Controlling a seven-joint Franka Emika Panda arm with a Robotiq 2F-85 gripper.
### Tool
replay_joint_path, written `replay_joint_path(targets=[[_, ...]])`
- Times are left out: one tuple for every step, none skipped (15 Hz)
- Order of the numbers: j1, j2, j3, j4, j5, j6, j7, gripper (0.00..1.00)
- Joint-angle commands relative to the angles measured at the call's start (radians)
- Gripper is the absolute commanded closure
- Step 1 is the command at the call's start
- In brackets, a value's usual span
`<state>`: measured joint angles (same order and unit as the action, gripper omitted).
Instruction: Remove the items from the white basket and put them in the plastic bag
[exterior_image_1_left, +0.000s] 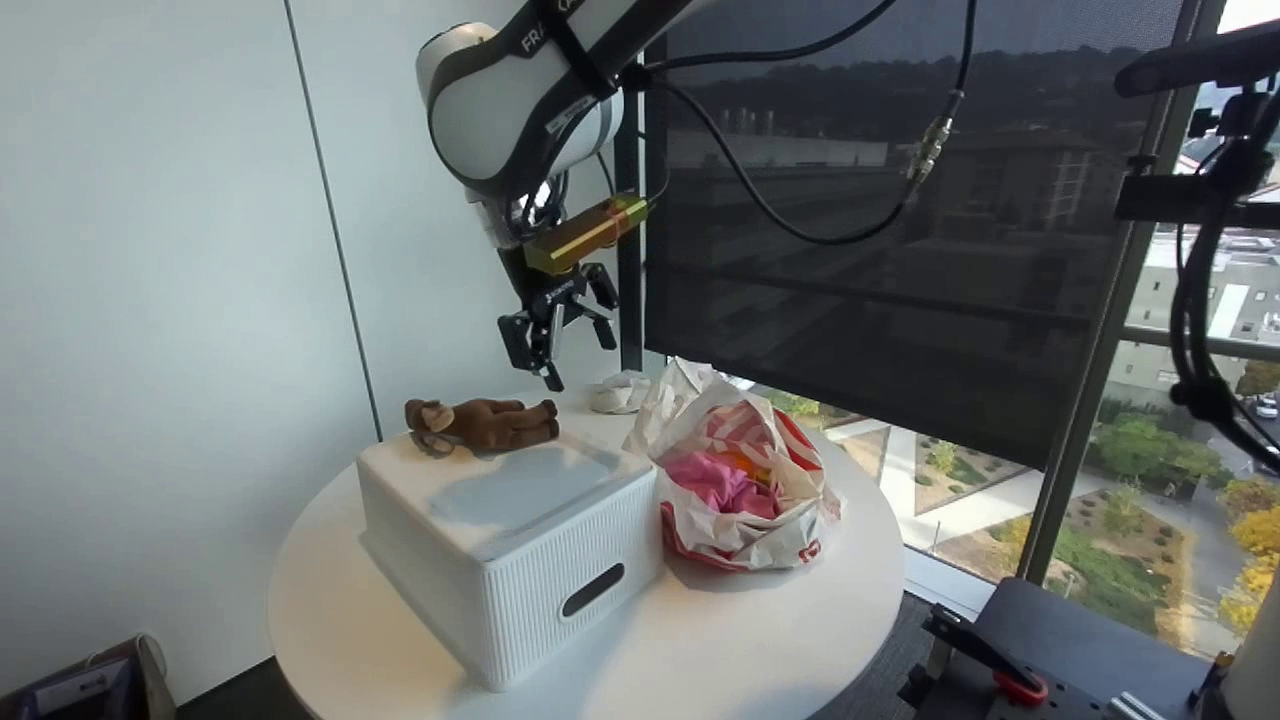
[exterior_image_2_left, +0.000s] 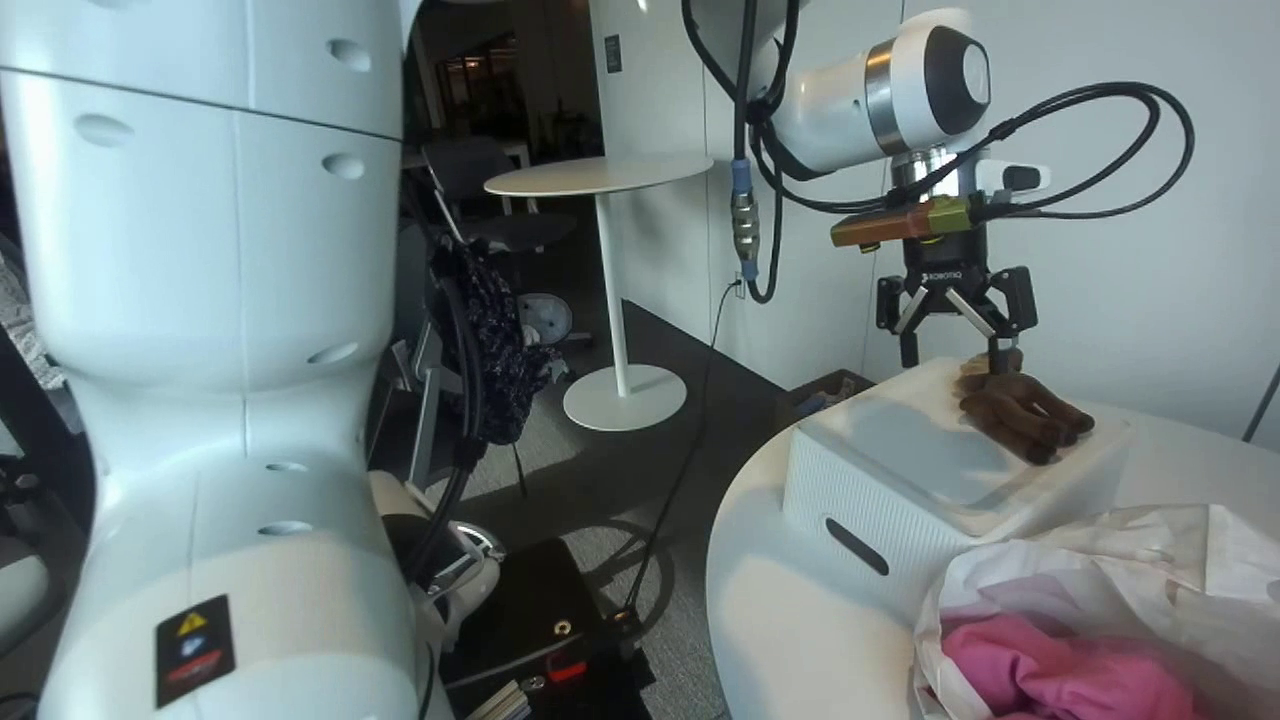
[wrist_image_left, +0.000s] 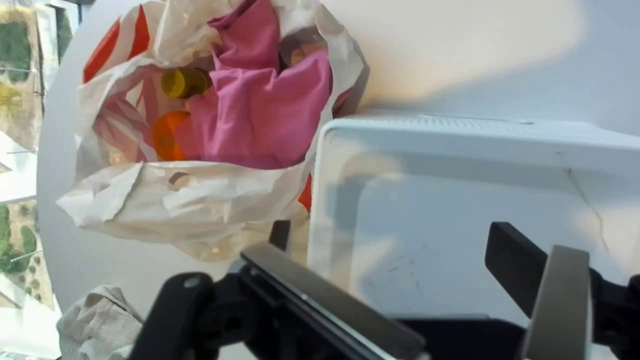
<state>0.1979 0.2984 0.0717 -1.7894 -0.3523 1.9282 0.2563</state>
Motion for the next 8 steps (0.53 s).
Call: replay_joint_path(targets=[[-0.014,0.132,0.028,0.129,0.07,0.173,-0.081,0.0],[-0.021,0.166,0.033,0.155,0.105,0.219,-0.109,0.0],[-0.027,0.211,0.034,0.191,0.141,0.26,-0.128,0.0],[-0.036,0.245,0.038,0.218,0.184,0.294,-0.154,0.0],[-0.043,0.287,0.038,0.247,0.218,0.326,-0.17,0.0],[-0.05,0.324,0.039,0.276,0.25,0.35,-0.19,0.0],[-0.049,0.364,0.032,0.309,0.261,0.372,-0.198,0.0],[-0.046,0.398,0.024,0.339,0.26,0.395,-0.205,0.0]])
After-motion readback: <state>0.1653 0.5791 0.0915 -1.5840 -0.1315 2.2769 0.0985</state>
